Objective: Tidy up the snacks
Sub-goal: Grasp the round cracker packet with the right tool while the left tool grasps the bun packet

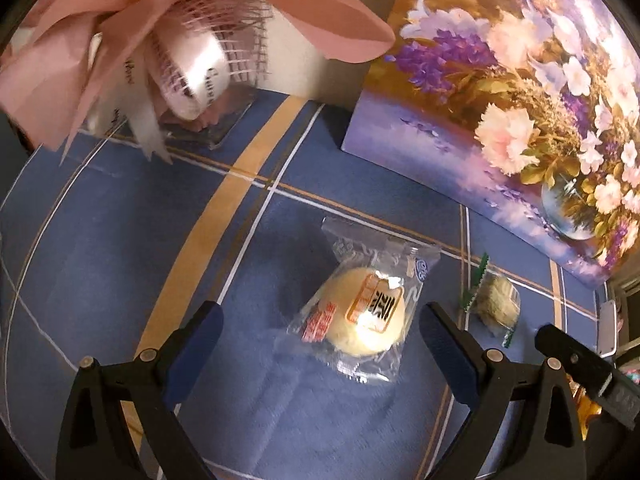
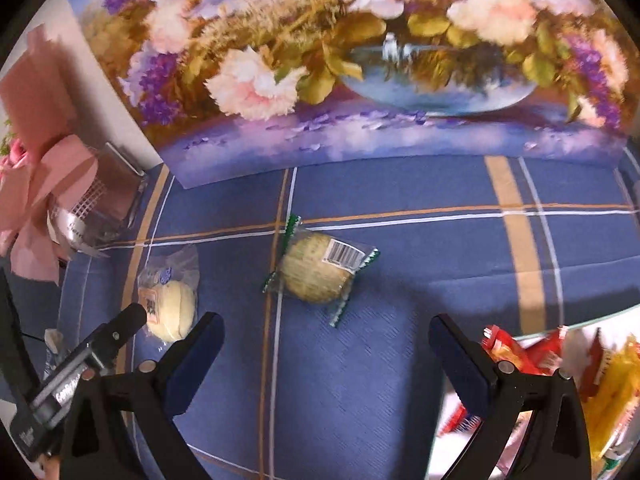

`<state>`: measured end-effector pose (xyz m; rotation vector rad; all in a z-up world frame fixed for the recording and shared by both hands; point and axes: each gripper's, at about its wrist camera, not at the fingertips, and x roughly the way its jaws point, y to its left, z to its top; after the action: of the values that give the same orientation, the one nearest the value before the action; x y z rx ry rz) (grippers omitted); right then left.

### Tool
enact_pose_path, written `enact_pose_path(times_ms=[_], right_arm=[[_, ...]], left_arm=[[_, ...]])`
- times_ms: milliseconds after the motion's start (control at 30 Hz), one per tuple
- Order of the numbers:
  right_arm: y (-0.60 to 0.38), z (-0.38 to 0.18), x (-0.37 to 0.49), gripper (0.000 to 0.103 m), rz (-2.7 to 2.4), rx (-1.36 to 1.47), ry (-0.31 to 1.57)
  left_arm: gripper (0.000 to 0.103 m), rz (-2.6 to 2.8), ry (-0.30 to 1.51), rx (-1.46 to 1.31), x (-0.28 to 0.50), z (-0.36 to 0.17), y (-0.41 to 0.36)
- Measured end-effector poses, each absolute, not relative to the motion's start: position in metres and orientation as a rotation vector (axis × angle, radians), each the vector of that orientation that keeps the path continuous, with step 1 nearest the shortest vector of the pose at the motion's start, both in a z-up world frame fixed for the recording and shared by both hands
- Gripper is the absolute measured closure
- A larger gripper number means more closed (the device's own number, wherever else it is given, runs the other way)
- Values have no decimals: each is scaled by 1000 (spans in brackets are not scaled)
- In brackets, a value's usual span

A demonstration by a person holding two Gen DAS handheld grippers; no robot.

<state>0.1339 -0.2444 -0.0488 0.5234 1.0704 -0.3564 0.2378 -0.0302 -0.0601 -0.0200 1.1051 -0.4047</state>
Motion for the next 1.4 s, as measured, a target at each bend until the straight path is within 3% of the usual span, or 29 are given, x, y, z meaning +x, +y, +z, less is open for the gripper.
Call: enact_pose_path(times_ms=[200,467,600,867,933,1133,1400], right_arm=[[-255,-69,159,0,-404,541,1120],[-258,-90,179,0,-454,531,1172],[-254,-96,189,0,-456,504,1188],[-248,-104,199,0,-475,464,1210],[-242,-106,201,1,-480,456,1214],[-238,-105,204,11,-492,436,1207],[-231,-100,195,42,-486,407,1190]], left_arm=[[5,-449,1111,38,246,-67,-47],[11,-456,1137,87,254,-84,-64],[19,-464,1149,93,257,-90,-69],[21,-461,1166,98,262,-98,-71],[30,-454,1171,90,264,-100,-70],[42,-438,1170,80,267,-99,-63],[46,-429,1169,64,262,-98,-58]])
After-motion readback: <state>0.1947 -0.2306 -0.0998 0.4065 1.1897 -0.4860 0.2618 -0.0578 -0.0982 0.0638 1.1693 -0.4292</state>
